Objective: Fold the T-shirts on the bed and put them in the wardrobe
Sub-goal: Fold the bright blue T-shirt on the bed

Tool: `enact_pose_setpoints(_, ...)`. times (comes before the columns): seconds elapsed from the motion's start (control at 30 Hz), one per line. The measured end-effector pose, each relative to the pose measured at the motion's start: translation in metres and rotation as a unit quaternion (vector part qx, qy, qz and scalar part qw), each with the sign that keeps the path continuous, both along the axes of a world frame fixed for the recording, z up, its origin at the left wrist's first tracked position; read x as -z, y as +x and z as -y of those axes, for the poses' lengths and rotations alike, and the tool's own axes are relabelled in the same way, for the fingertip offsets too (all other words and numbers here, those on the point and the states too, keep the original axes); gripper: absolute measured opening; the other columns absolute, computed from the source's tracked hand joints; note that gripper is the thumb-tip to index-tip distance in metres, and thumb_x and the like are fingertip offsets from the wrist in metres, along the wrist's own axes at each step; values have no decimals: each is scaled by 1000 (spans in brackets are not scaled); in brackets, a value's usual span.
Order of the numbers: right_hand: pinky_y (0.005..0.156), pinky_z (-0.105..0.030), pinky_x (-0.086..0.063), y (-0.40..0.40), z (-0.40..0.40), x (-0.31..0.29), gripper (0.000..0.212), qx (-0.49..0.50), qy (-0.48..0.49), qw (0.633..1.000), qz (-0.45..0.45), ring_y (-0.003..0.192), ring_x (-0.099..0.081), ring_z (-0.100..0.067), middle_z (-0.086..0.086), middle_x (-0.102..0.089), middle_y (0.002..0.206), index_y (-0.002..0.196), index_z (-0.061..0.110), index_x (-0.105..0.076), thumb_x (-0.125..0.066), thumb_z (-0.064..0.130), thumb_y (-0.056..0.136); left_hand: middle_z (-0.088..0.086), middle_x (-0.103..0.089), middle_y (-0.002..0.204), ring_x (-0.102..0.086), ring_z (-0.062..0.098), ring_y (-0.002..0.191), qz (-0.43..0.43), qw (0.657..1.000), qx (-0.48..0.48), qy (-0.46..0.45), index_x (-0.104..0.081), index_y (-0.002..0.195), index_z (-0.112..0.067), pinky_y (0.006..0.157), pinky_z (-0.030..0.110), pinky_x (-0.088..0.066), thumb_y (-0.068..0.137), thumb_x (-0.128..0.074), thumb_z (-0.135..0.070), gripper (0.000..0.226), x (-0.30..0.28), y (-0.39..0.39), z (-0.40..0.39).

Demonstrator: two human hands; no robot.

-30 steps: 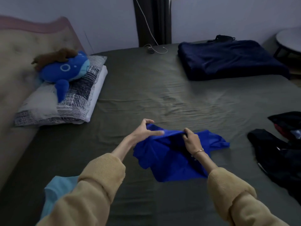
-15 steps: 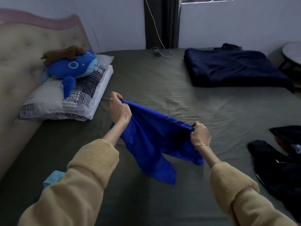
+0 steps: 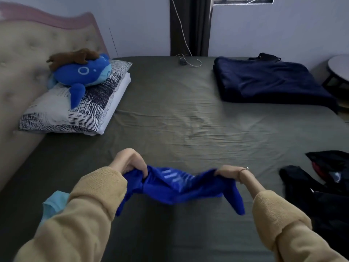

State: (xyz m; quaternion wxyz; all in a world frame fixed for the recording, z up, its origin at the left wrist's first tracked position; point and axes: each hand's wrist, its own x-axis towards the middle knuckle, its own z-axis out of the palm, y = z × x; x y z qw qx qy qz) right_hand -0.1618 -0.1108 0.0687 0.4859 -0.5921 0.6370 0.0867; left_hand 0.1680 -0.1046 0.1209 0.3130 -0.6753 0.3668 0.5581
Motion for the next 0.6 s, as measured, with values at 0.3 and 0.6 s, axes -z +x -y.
enact_pose_setpoints(0.3,73,-26,-44,2,9,2,48,-189,89,962,-176,75,-53,-15,-11,-59,121,125,2,-55,-46,39,95,15,-55,129,-55,30,118,96,986,122,-65,-49,128,-2,93,35,-47,90,-53,-22,43,2,-42,14)
enact_pose_setpoints(0.6,75,-29,-39,3,117,20,31,338,-215,905,140,105,-56,-28,-22,-58,118,120,-3,-52,-53,6,91,14,-56,127,-52,31,117,181,769,-86,-607,-53,121,-8,92,41,-42,94,-45,-8,28,27,-44,101)
